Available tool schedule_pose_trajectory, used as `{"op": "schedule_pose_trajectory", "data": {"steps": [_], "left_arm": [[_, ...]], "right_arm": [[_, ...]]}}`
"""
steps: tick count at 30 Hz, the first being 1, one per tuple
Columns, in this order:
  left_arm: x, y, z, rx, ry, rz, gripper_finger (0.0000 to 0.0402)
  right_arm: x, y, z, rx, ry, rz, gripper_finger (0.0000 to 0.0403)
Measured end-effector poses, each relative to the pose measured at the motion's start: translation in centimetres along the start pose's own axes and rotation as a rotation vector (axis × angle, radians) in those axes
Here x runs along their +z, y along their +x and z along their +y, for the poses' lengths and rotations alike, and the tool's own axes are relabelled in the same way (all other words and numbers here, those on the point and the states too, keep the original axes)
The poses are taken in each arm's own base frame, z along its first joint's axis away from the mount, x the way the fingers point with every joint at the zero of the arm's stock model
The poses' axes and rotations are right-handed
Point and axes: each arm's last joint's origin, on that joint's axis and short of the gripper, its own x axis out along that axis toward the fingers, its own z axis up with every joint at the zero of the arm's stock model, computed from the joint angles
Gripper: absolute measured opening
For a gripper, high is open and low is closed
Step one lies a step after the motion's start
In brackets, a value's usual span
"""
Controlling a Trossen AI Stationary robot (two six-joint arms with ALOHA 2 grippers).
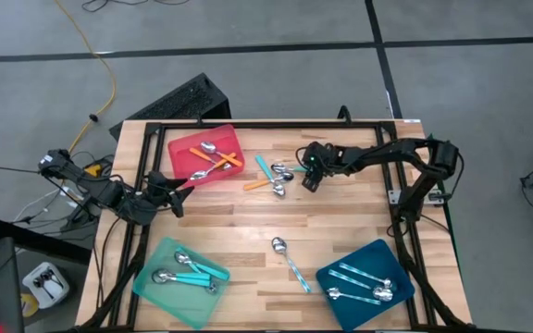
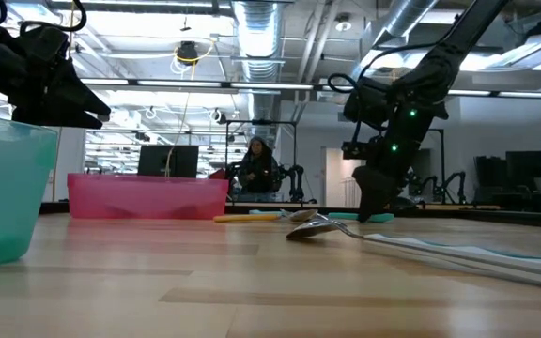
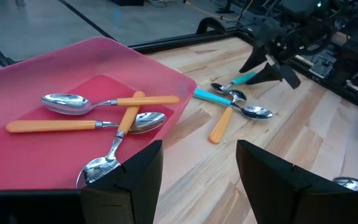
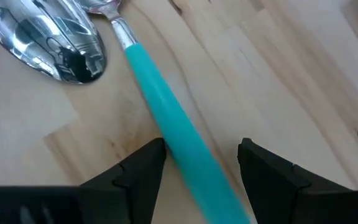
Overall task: Sort silverware by color (type)
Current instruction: Put the blue spoon into the light blue bin
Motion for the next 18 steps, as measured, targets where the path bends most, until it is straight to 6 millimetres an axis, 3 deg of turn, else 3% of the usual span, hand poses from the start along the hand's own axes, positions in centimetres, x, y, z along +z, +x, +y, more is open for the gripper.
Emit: {"op": "schedule_pose_trajectory", "data": {"steps": [9, 18], "left_arm": [[0.0, 0.0, 0.0, 0.000, 0.001, 0.000, 0.0190], [0.0, 0.0, 0.0, 0.000, 0.001, 0.000, 0.0190]], "right_arm": [[-0.2, -1.1, 2.0, 0.077, 0.097, 0.000, 0.0206], [0.7, -2.5, 4.6, 0.183, 0.049, -0.026, 0.0195]]}}
